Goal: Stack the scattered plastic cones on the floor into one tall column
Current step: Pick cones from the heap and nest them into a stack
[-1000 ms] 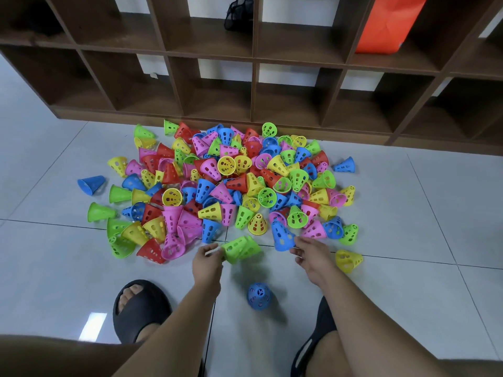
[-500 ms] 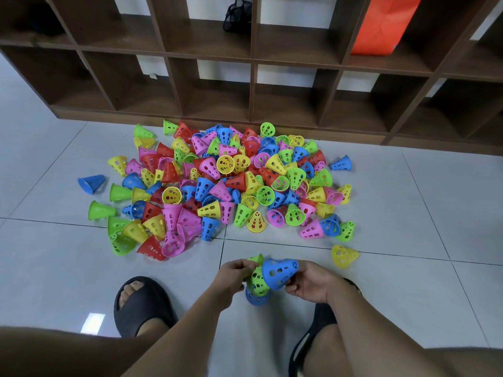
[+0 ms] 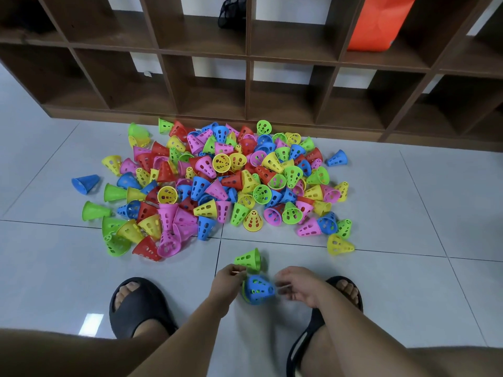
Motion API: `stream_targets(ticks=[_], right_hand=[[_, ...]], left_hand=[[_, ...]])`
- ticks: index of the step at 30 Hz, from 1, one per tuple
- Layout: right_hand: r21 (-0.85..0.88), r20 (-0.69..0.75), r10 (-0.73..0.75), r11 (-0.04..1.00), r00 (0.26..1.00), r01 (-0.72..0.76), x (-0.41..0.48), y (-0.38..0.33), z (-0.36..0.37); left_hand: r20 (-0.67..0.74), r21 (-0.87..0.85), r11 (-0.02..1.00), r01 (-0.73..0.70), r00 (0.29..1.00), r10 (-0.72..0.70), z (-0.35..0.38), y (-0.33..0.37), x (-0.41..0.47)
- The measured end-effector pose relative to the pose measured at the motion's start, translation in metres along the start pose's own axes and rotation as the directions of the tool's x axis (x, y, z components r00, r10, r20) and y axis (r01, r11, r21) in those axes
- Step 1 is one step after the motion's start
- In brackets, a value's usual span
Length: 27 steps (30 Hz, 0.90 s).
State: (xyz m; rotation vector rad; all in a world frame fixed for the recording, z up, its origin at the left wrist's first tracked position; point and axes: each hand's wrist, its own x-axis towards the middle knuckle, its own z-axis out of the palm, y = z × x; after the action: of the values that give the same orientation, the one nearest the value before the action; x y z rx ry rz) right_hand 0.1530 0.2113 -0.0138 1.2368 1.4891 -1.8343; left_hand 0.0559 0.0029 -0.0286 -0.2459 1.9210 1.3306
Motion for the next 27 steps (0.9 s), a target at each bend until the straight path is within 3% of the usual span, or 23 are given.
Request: stream_targets(ticks=[6, 10, 13, 16, 19, 21, 27], right_hand=[[0.043, -0.347, -0.074, 0.995, 0.935, 0.094, 0.014, -0.012, -0.037], [-0.055, -0.471, -0.142, 0.99, 0.871, 0.132, 0.012, -0.035, -0.066], [-0.215, -0.504, -0.191, 0.972, 0.843, 0.092, 0.015, -0.049, -0.09], [-0.49, -0.477, -0.259, 0.872, 0.84, -0.01, 0.014, -0.055, -0.114], [-0.657, -0.476, -0.3, 0.746, 0.826, -0.108, 0.011, -0.058, -0.132], [-0.676, -0.486, -0.281, 0.721, 0.827, -0.153, 0.012, -0.056, -0.139], [-0.72, -0.519, -0.307, 0.66, 0.798, -0.214, 0.014, -0.047, -0.136]], left_hand=[[0.024, -0.016, 0.998, -0.053, 0.998, 0.053, 0.012, 0.016, 0.01], [0.038, 0.141, 0.979, -0.15, 0.988, 0.146, 0.019, 0.026, 0.016], [0.075, 0.264, 0.944, -0.196, 0.98, 0.183, 0.021, 0.031, 0.022], [0.12, 0.405, 0.884, -0.233, 0.972, 0.201, 0.019, 0.034, 0.028], [0.133, 0.695, 0.649, -0.309, 0.943, 0.306, 0.016, 0.039, 0.034], [0.103, 0.784, 0.547, -0.293, 0.931, 0.351, 0.013, 0.042, 0.037], [-0.09, 0.809, 0.567, -0.158, 0.919, 0.385, -0.008, 0.039, 0.045]])
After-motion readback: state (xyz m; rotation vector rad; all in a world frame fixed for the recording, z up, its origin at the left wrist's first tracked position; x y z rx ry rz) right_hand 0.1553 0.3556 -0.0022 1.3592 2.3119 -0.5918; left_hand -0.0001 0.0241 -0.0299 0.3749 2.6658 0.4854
